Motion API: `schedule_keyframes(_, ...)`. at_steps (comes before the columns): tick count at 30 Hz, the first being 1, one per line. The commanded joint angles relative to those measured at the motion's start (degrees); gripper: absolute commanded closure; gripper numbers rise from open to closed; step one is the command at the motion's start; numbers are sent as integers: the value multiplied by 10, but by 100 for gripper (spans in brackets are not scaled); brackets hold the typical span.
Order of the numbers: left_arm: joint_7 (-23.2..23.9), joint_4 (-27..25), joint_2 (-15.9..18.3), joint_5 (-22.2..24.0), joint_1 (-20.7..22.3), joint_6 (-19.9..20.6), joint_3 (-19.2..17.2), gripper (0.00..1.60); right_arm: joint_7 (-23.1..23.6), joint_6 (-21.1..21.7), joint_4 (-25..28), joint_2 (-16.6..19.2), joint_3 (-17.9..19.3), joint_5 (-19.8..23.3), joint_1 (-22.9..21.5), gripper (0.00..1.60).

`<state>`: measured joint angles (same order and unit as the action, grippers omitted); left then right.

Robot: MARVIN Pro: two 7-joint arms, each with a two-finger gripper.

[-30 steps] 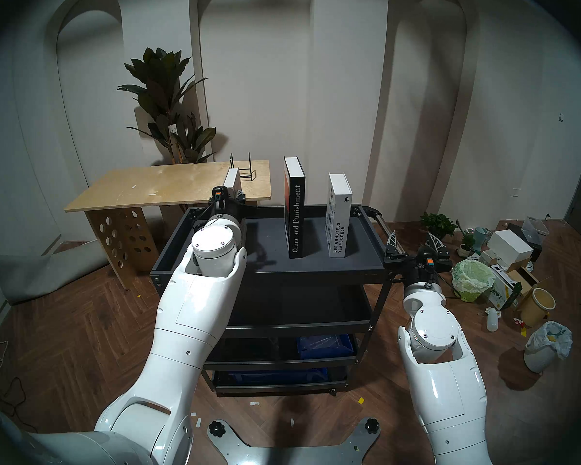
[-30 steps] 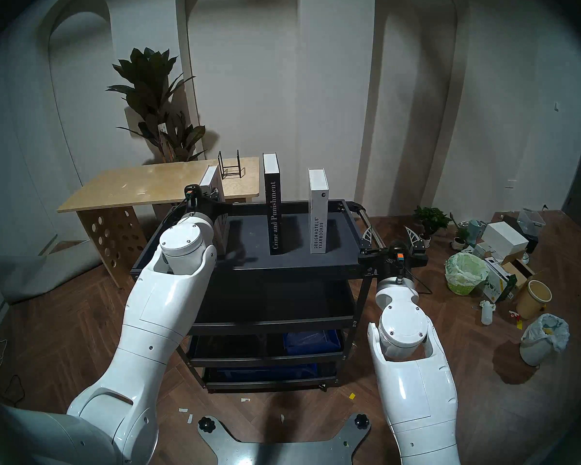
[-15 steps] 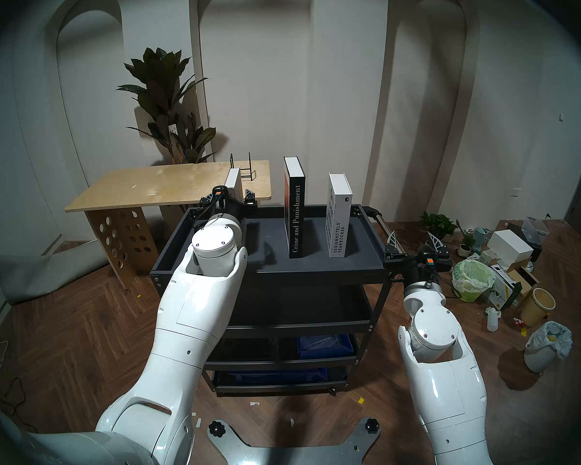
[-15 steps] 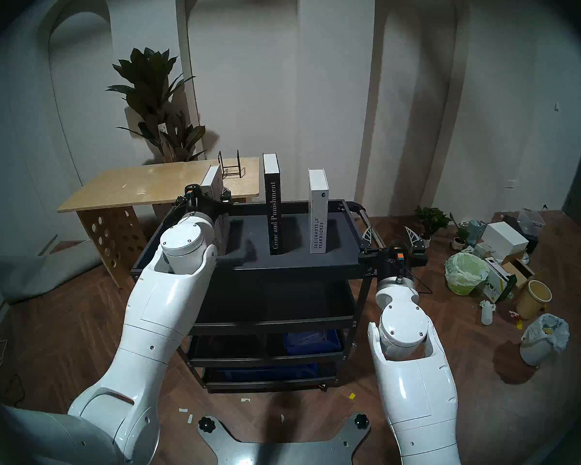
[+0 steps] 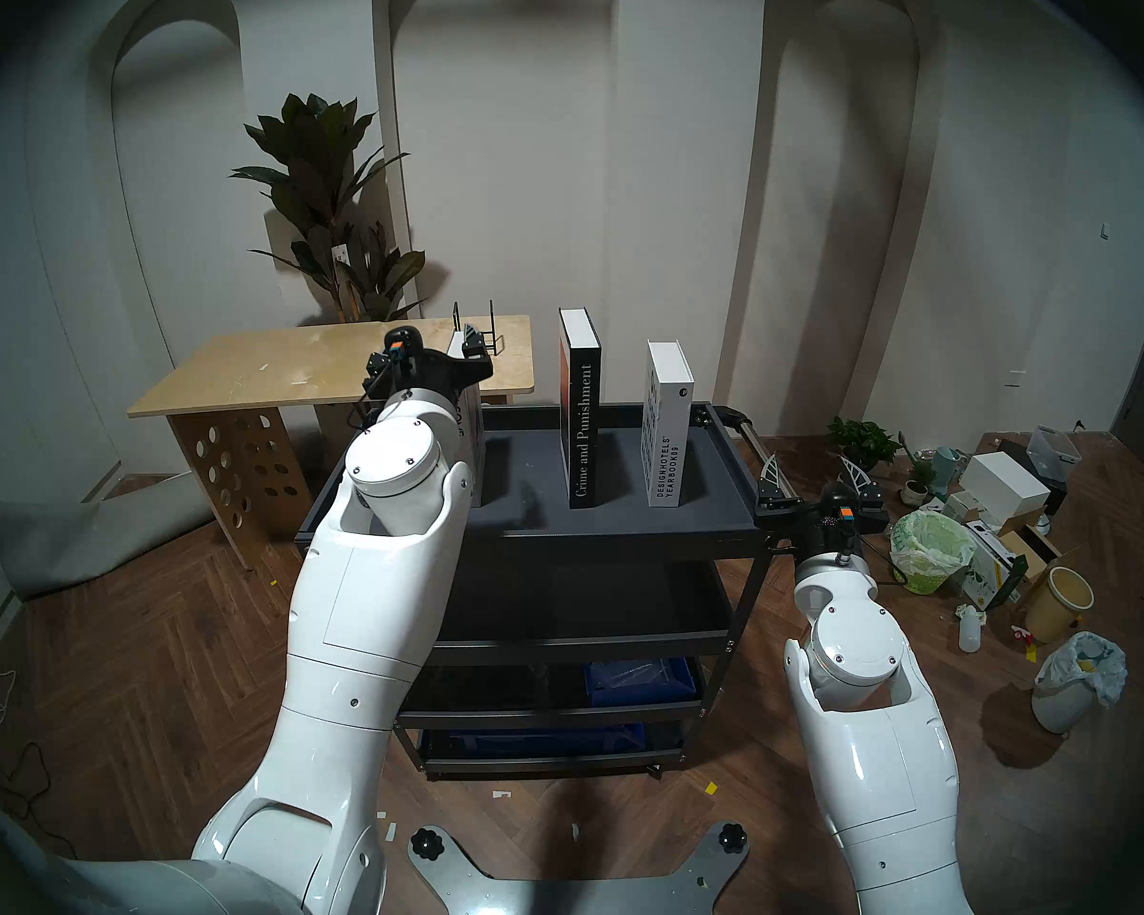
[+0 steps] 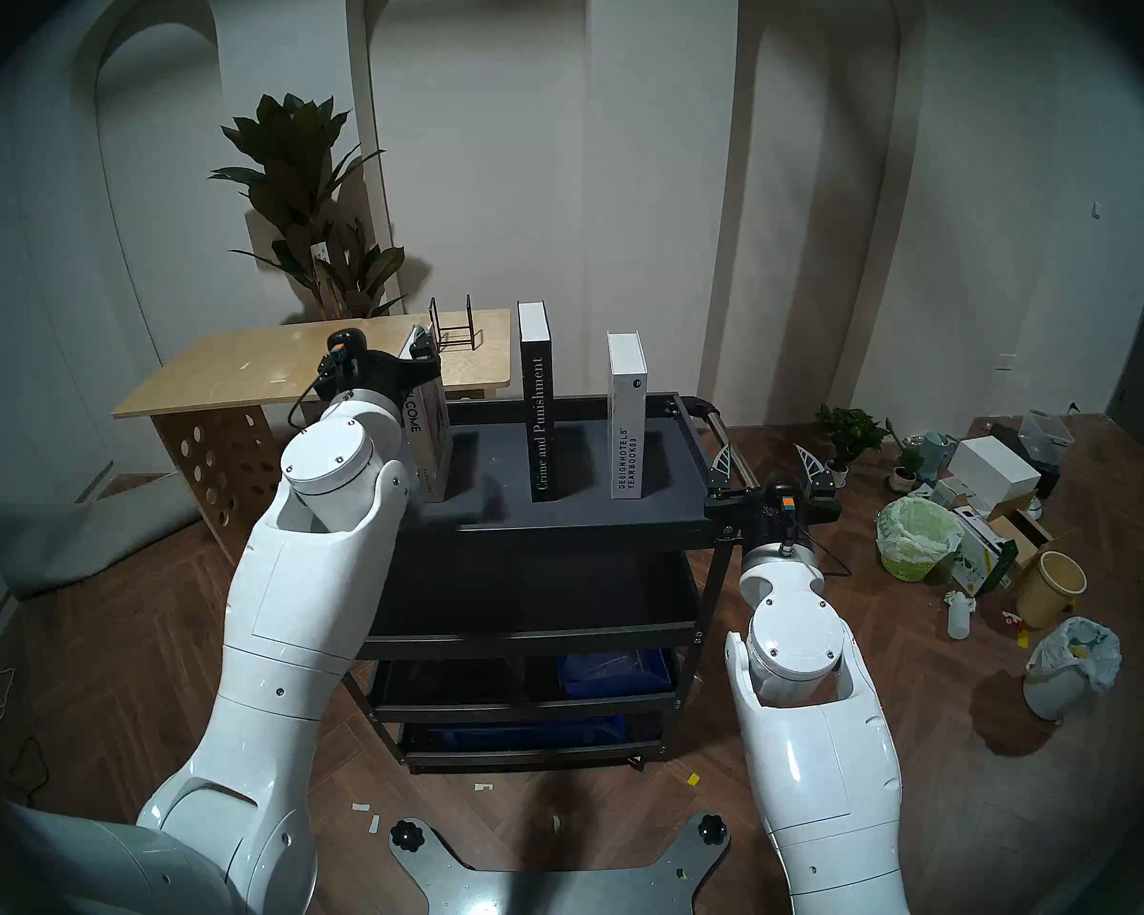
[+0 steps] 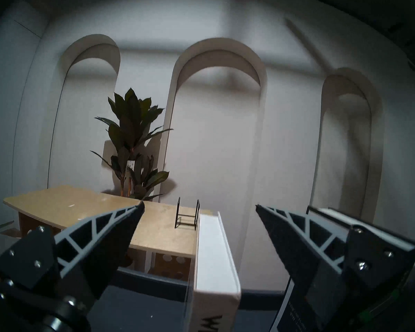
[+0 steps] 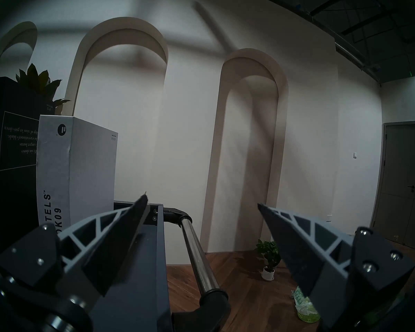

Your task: Sort the books onto the shelf by size, largest to the left

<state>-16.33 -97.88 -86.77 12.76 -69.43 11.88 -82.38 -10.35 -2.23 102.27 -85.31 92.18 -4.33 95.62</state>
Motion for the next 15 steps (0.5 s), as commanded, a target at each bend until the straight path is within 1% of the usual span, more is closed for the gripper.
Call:
schedule_keyframes(1, 8, -65, -13, 11, 2, -3, 10, 0, 2, -3, 10, 3, 1, 0, -11, 0)
schedule_keyframes(7, 9, -112, -31, 30, -22, 31, 39, 0, 8, -5, 10, 7, 1, 5, -15, 0)
schedule_keyframes(9, 7, -135, -36, 35, -34, 51, 52, 0, 11, -5, 9, 8, 2, 7, -16, 0)
schedule_keyframes(10, 5, -136, -39, 36, -34, 56, 57, 0, 12, -5, 9, 8, 2, 8, -16, 0)
schedule_keyframes(14, -17, -169, -49, 34, -57, 103, 84, 0, 21, -10, 8, 14, 9, 19, -15, 0)
schedule_keyframes(15, -17, -169, -49, 34, -57, 103, 84, 0, 21, -10, 8, 14, 9, 19, -15, 0)
